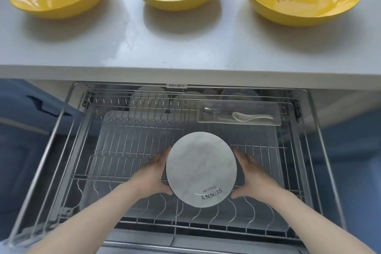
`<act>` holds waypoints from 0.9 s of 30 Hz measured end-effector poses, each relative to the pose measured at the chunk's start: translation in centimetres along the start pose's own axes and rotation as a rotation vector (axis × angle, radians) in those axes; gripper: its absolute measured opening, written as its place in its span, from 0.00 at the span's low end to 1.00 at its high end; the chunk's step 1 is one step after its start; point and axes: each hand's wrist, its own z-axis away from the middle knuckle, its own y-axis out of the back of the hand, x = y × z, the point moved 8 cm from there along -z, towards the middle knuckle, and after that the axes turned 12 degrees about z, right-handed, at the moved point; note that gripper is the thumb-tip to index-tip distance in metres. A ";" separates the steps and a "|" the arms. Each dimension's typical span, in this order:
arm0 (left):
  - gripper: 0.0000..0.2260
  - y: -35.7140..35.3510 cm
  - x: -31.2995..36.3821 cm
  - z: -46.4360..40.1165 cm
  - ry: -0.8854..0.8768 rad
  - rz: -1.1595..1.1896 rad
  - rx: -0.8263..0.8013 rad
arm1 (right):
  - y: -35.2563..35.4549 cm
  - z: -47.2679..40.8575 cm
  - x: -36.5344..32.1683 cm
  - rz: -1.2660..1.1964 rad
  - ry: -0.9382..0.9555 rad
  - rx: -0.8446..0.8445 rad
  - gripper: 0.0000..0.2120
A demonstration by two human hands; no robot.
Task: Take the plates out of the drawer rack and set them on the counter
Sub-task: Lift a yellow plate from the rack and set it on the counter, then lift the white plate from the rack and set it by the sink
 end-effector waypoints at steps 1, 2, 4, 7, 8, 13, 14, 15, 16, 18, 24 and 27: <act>0.55 -0.1 0.0 0.0 -0.005 0.021 -0.003 | 0.1 0.2 -0.1 -0.008 0.005 0.007 0.63; 0.55 -0.1 0.0 0.0 -0.002 0.040 -0.008 | 0.1 0.4 -0.2 -0.021 0.005 0.013 0.63; 0.55 -0.1 0.1 0.0 0.006 0.056 -0.016 | 0.1 0.7 -0.3 -0.058 0.001 0.030 0.62; 0.55 -0.2 0.1 -0.1 0.016 0.097 -0.028 | 0.2 0.9 -0.7 -0.090 0.014 0.053 0.61; 0.55 -0.3 0.1 -0.1 0.021 0.122 -0.039 | 0.2 1.0 -0.8 -0.106 0.022 0.061 0.61; 0.55 -0.8 0.5 0.0 0.015 0.214 -0.102 | 0.6 0.9 -1.2 -0.136 0.077 0.074 0.61; 0.55 -0.8 0.6 0.2 0.008 0.231 -0.114 | 0.7 1.0 -1.2 -0.139 0.076 0.065 0.62; 0.55 -0.7 0.8 0.4 -0.001 0.248 -0.125 | 0.9 1.2 -1.3 -0.140 0.085 0.061 0.62; 0.55 -0.5 1.1 0.7 -0.013 0.260 -0.131 | 1.3 1.5 -1.6 -0.143 0.105 0.067 0.61; 0.55 0.5 2.1 1.6 -0.041 0.270 -0.130 | 2.5 2.5 -2.2 -0.159 0.144 0.091 0.60; 0.56 5.6 7.8 5.8 -0.126 0.212 -0.103 | 8.4 7.6 -4.2 -0.176 0.181 0.176 0.62; 0.54 7.9 12.3 7.8 -0.171 0.167 -0.125 | 11.6 11.5 -4.5 -0.246 0.167 0.224 0.62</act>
